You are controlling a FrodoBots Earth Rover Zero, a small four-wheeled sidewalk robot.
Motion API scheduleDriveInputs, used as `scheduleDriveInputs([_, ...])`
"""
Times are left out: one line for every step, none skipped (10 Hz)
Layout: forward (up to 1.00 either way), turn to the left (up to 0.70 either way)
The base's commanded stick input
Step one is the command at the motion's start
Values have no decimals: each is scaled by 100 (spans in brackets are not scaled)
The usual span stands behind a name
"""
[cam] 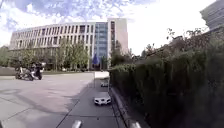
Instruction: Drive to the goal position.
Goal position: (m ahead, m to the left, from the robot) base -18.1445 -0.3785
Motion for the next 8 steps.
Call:
scheduleDriveInputs([70, 35])
scheduleDriveInputs([70, 35])
scheduleDriveInputs([48, 46])
scheduleDriveInputs([0, 70])
scheduleDriveInputs([0, 70])
scheduleDriveInputs([0, 70])
scheduleDriveInputs([0, 70])
scheduleDriveInputs([0, 70])
